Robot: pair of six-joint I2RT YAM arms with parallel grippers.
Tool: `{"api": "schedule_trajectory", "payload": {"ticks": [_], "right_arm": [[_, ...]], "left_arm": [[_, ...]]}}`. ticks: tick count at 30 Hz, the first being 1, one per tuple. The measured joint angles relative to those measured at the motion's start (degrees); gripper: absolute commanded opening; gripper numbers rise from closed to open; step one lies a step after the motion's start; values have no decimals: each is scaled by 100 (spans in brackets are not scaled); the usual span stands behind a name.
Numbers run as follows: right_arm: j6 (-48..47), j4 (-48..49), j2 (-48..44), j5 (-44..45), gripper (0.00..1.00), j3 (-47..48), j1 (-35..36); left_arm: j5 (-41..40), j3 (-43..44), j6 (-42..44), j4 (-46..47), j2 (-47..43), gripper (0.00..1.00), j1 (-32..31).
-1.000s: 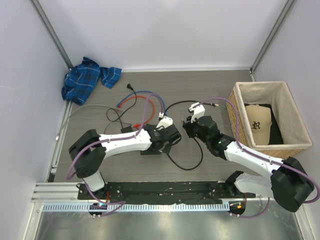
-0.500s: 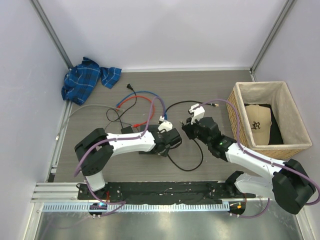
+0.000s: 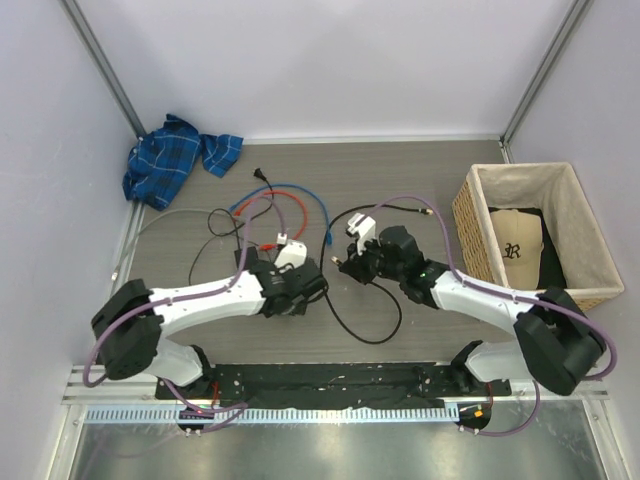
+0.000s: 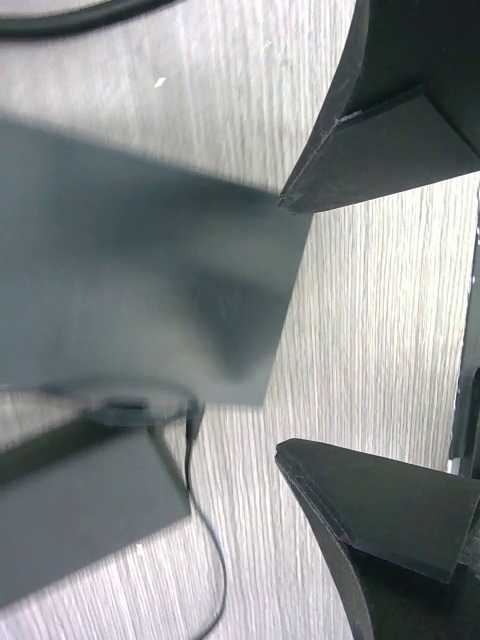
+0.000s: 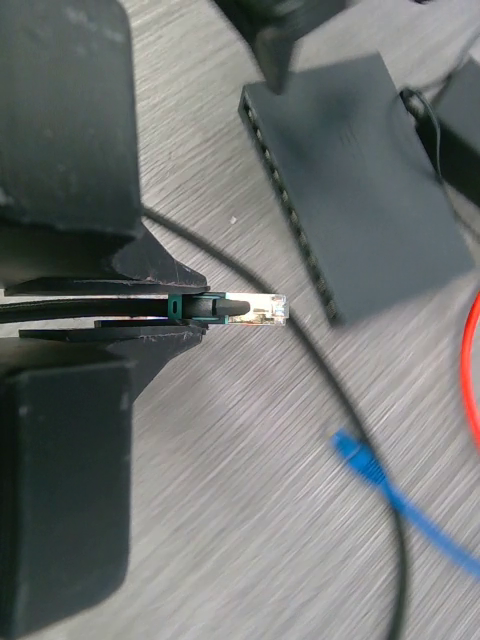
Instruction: Insert the plug into the switch port
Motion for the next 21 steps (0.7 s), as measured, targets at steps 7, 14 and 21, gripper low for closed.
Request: {"api": "schedule_trajectory", "payload": {"ticks": [7, 14, 21], "right_arm": [[-476, 13, 883, -396, 1, 621, 236], [-715, 63, 1556, -586, 1, 772, 293], [-776, 129, 2096, -861, 1, 894, 293]], "left_arm": [[474, -374, 129, 452, -1165, 100, 1010], [1613, -271, 393, 1453, -1209, 99, 2251], [2205, 614, 894, 1775, 83, 98, 2618]]}}
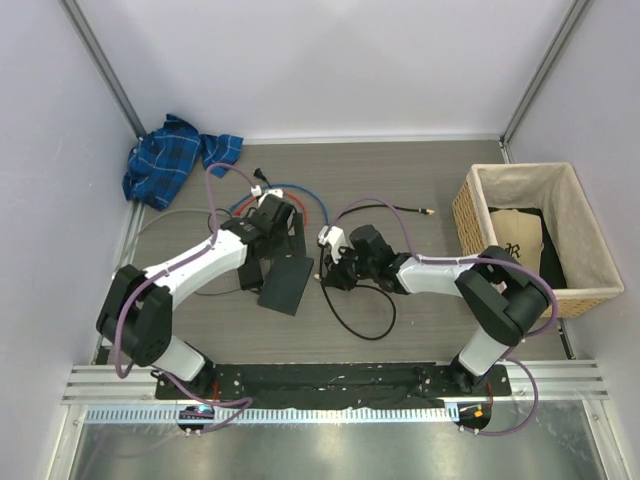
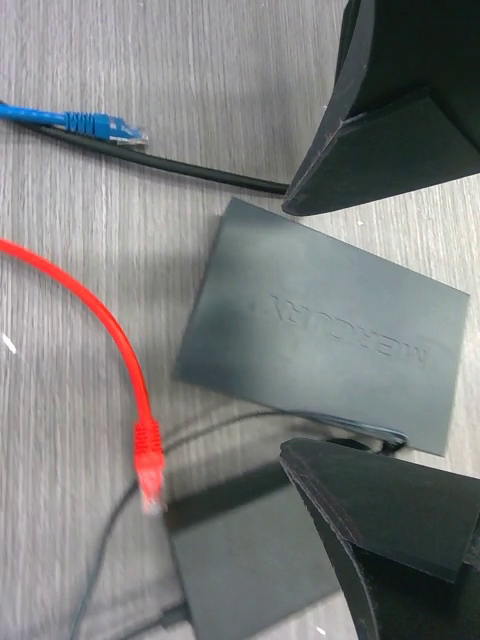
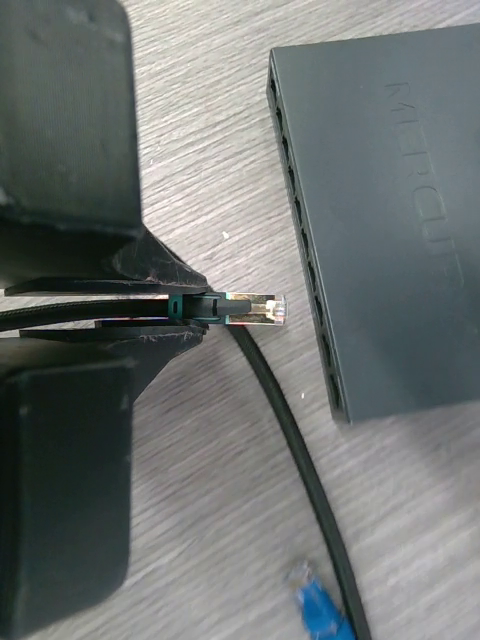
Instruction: Insert the plug into the switch port
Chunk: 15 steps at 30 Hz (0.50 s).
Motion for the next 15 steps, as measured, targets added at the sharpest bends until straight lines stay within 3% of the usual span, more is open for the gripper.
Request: {"api": "schedule_trajectory", "payload": {"ticks": [15], "right_arm": [[-107, 37, 455, 52, 1, 254, 177]], "left_arm": [[348, 179, 356, 31, 560, 98, 275]]}}
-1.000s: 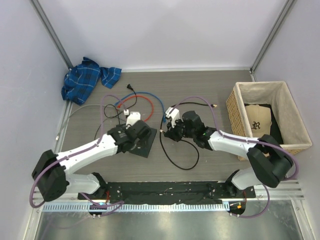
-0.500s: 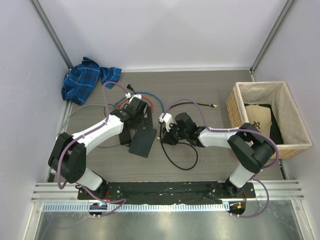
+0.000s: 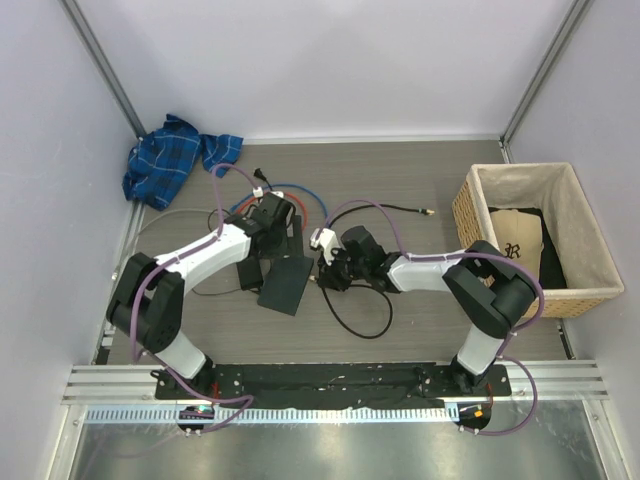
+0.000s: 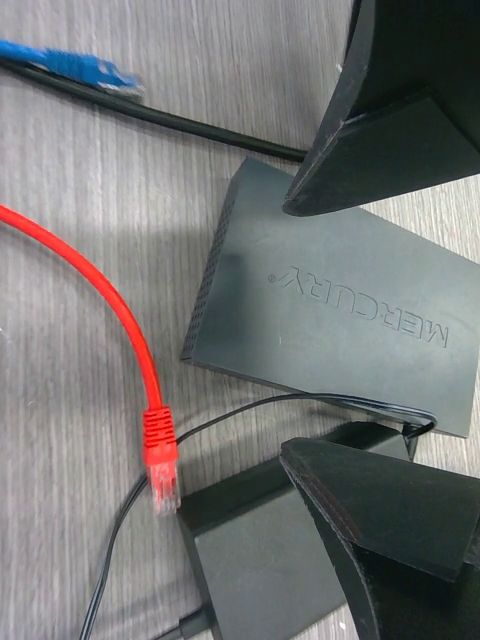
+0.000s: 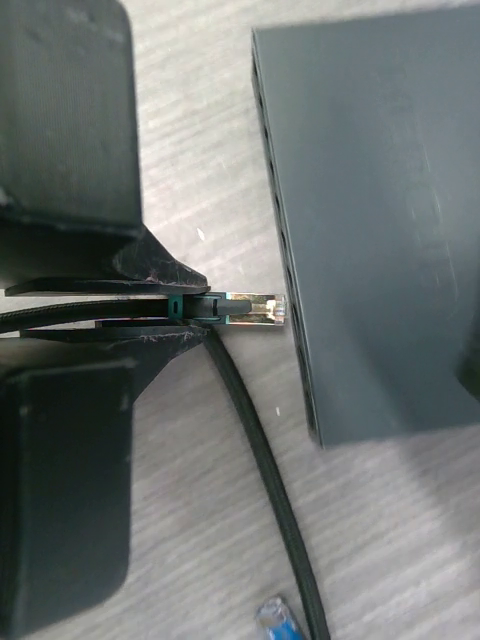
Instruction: Insert the plug into the switch port
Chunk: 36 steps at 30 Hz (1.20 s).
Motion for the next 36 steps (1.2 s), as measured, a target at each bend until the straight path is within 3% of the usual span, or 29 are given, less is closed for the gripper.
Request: {"api": "schedule_trajectory", "payload": {"ticks": [9, 14, 28, 36], "right_arm": [[57, -2, 127, 1169, 1, 188, -7], [223, -9, 17, 1766, 1, 114, -365], [177, 144, -372, 1193, 1, -256, -468], [129, 249, -385, 955, 1, -310, -439]], "left_arm": [[136, 0, 109, 2, 127, 98, 2], [219, 0, 140, 7, 129, 99, 0], [212, 79, 273, 138, 621, 99, 131], [595, 208, 463, 380, 837, 91, 160]]}}
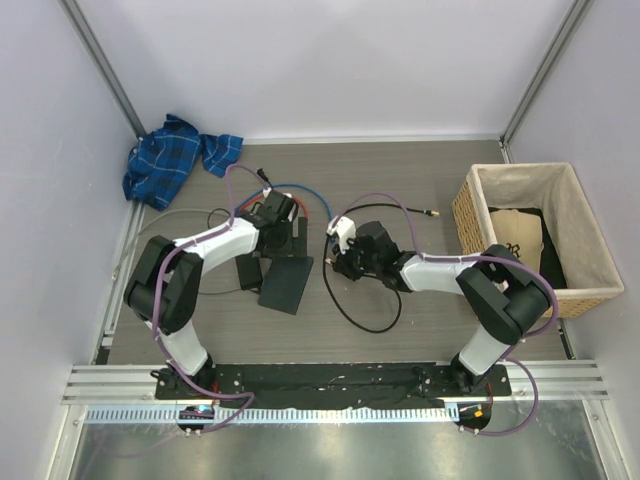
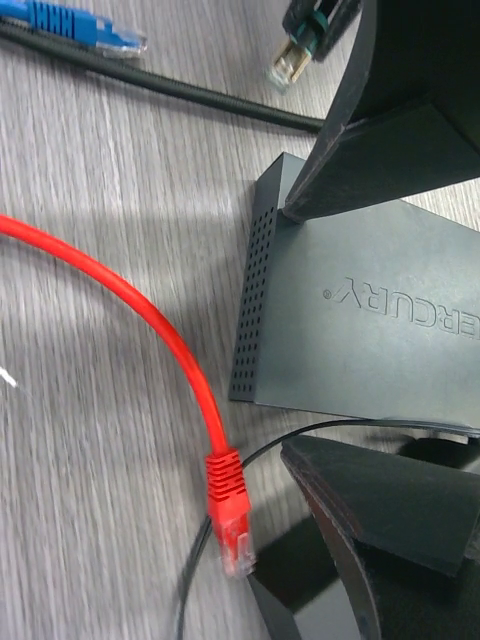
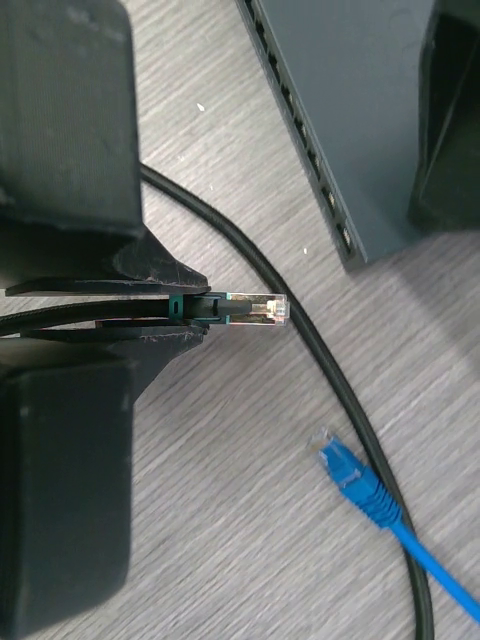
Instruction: Insert the plug into the switch port
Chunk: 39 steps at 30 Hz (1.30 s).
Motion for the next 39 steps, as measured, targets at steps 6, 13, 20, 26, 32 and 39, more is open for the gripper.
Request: {"api": "schedule_trajectory", "payload": {"ticks": [6, 13, 20, 26, 32, 39], "right_arm": [[-79, 0, 9, -236, 1, 0, 35], [-155, -52, 138, -463, 1, 127, 76], [-162, -173, 136, -728, 1, 186, 190], [-149, -321, 142, -953, 1, 184, 291], [-190, -535, 142, -1073, 1, 192, 540], [-155, -564, 142, -267, 1, 225, 575]], "left_arm": [[328, -2, 136, 116, 52, 88, -15], [483, -35, 302, 181, 52, 88, -98], [481, -35, 387, 195, 52, 88, -111], [481, -42, 393, 201, 52, 88, -111], [481, -44, 393, 205, 52, 88, -111], [496, -59, 393, 229, 50, 88, -111]]}}
